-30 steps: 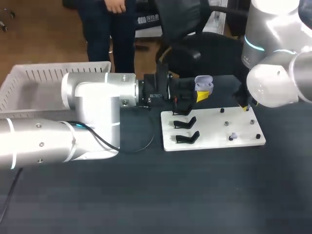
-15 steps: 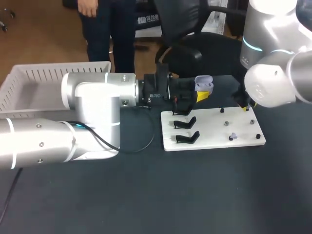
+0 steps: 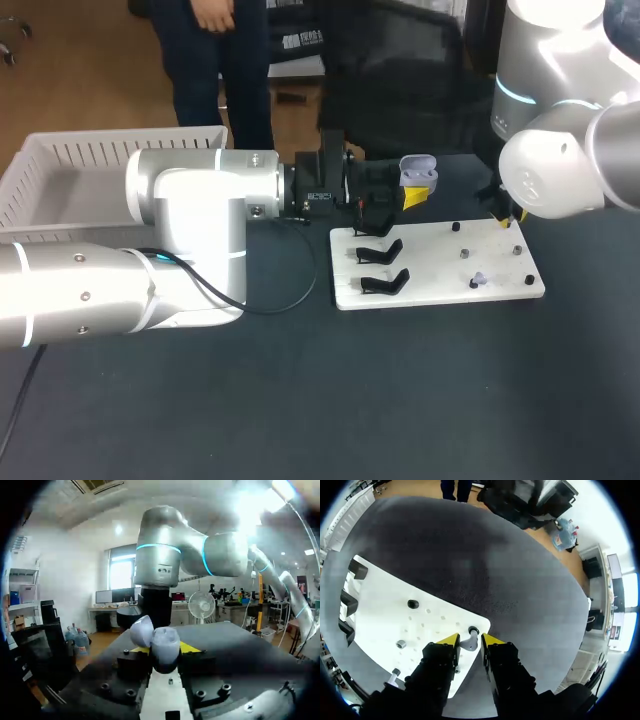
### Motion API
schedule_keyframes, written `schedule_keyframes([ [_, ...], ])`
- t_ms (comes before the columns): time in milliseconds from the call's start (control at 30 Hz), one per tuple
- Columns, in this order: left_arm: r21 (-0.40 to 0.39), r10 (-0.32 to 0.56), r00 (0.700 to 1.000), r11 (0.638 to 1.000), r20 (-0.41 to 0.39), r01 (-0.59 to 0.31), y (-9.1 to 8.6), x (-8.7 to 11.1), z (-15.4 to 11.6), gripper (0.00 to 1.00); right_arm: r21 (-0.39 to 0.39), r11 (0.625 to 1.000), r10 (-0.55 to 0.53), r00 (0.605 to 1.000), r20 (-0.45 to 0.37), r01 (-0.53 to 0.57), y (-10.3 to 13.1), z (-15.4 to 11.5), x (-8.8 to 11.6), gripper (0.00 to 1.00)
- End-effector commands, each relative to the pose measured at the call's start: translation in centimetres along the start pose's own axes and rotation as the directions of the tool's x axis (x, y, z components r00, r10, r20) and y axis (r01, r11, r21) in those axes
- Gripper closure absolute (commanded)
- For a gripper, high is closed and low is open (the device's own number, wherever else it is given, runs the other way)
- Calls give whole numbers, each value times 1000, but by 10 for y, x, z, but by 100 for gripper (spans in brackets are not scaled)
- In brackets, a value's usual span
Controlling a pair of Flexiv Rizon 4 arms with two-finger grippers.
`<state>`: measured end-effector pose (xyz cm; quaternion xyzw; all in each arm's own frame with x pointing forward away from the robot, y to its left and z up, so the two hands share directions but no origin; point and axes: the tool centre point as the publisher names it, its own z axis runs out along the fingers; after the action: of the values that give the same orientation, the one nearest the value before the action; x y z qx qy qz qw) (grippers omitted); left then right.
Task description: Pick up each earbud case from the left stands, insert the matching earbuds, close the lid, and place the case in the box.
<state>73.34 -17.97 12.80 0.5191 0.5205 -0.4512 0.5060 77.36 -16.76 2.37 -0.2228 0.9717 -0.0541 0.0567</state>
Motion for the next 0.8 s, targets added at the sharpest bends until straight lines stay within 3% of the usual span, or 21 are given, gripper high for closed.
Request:
schedule_keyframes([
  [33,-11,4,1000,1000,3,-4,-3,0,0,100,4,1000,4,1000,0,-4,1,1,0,79],
  [100,-11,4,1000,1000,3,-4,-3,0,0,100,3,1000,6,1000,0,-6,1,2,-1,84],
  [167,-11,4,1000,1000,3,-4,-3,0,0,100,3,1000,7,1000,-1,-7,1,1,-1,98],
  [200,-11,4,1000,1000,3,-4,-3,0,0,100,3,1000,8,1000,0,-8,1,0,-1,100],
  [400,-11,4,1000,1000,3,-4,-3,0,0,100,16,1000,19,1000,-2,-19,0,-14,3,100],
  [633,-11,4,1000,1000,3,-4,-3,0,0,100,16,998,59,998,7,-59,7,-62,16,100],
  [800,-11,4,1000,1000,3,-4,-3,0,0,100,-2,996,85,996,-12,-85,30,-100,32,100],
])
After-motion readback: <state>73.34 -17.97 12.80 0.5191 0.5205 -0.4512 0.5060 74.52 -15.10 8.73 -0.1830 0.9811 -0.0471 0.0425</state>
